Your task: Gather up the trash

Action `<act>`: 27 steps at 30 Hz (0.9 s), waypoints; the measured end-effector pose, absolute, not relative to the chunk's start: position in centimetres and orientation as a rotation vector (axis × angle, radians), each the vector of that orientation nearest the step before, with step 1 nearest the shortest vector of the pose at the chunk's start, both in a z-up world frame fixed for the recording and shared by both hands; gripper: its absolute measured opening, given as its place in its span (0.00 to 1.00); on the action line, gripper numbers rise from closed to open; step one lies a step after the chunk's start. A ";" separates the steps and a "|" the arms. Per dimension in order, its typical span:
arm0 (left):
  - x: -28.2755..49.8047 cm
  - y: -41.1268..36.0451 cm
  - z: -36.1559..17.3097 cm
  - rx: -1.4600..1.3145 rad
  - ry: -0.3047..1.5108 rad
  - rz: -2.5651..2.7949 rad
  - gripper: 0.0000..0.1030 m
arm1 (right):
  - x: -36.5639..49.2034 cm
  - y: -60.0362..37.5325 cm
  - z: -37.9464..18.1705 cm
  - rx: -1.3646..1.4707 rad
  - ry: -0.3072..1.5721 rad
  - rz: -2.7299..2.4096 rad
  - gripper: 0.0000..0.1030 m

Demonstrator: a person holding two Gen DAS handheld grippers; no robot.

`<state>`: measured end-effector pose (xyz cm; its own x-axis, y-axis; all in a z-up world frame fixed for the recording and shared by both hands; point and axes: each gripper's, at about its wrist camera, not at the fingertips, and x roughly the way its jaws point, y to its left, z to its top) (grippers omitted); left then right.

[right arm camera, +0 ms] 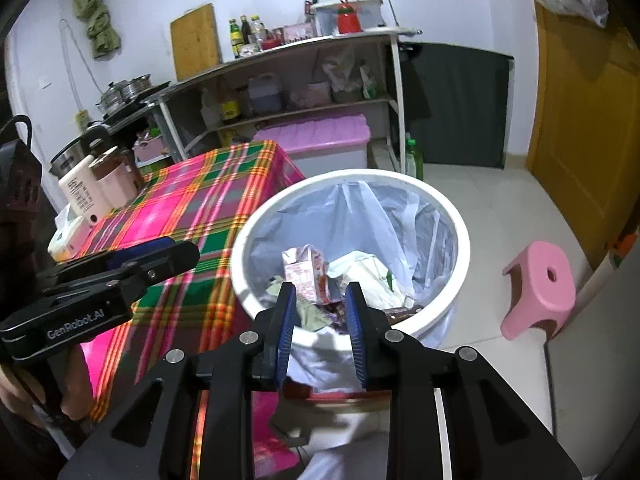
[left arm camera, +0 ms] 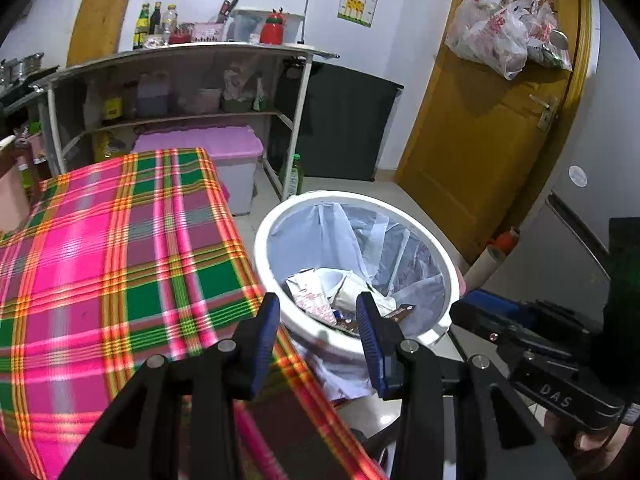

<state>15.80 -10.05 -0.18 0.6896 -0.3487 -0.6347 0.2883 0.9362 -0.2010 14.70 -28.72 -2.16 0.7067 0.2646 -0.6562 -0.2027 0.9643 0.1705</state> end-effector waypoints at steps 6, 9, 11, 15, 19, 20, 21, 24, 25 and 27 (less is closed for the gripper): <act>13.2 -9.2 0.3 -0.074 0.699 -0.324 0.41 | 12.1 -28.0 -1.3 0.066 0.709 0.276 0.26; 12.0 -9.0 0.3 -0.066 0.690 -0.309 0.41 | 11.1 -27.7 -1.2 0.065 0.702 0.280 0.26; 11.3 -8.7 0.3 -0.066 0.686 -0.299 0.41 | 10.4 -27.6 -1.1 0.063 0.700 0.283 0.26; 9.9 -8.3 0.3 -0.066 0.678 -0.279 0.41 | 9.2 -27.4 -1.1 0.060 0.698 0.287 0.26; 8.8 -8.1 0.2 -0.063 0.672 -0.275 0.41 | 8.1 -27.1 -0.9 0.055 0.692 0.295 0.26; 8.6 -8.1 0.2 -0.061 0.671 -0.273 0.41 | 7.9 -27.1 -0.9 0.053 0.689 0.296 0.26; 8.5 -8.1 0.1 -0.060 0.670 -0.270 0.41 | 7.6 -27.0 -0.8 0.051 0.687 0.295 0.26; 8.0 -8.1 0.1 -0.060 0.668 -0.271 0.41 | 7.2 -26.9 -0.7 0.049 0.685 0.297 0.26; 8.0 -8.2 0.1 -0.059 0.668 -0.270 0.41 | 7.1 -26.9 -0.7 0.049 0.684 0.297 0.26; 7.7 -8.2 0.0 -0.056 0.666 -0.269 0.41 | 7.0 -26.9 -0.7 0.048 0.684 0.297 0.26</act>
